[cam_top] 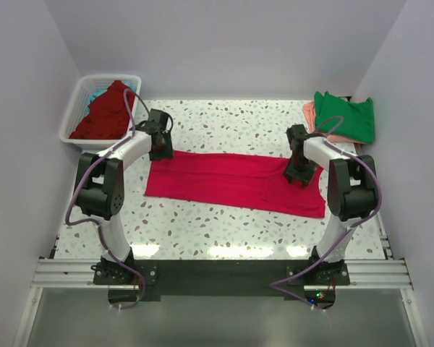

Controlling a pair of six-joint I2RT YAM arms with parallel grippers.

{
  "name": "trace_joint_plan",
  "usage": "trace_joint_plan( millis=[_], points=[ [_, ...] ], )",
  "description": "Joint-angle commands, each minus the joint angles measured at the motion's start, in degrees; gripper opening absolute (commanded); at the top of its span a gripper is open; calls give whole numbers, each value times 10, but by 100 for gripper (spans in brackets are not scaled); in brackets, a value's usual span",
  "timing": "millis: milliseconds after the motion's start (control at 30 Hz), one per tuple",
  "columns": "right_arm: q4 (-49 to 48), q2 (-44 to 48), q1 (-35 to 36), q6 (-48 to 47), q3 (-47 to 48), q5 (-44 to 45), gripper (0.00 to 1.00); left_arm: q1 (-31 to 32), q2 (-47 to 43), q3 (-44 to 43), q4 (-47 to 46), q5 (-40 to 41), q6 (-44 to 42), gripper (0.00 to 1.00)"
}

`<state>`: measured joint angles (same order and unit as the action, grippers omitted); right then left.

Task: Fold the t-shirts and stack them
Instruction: Fold the tshirt

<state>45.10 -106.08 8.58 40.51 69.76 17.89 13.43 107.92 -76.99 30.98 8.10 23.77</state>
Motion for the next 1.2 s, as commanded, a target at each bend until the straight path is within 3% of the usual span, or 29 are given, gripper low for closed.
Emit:
trace_joint_plan(
  millis=[0,367,633,967,1167],
  points=[
    [-26,-49,-1,5,18,0,55,1,-10,3,-3,-4,-9,45],
    [-4,-163,-1,-39,172,3,55,1,-61,41,3,46,-4,45],
    [33,-254,-2,-75,329,-6,53,2,-71,59,-8,33,-17,46],
    [39,-315,-1,-108,417,-25,52,1,-38,99,-34,-27,-21,45],
    [43,-349,-1,-119,466,-41,52,2,-42,115,-22,-13,-20,45]
  ],
)
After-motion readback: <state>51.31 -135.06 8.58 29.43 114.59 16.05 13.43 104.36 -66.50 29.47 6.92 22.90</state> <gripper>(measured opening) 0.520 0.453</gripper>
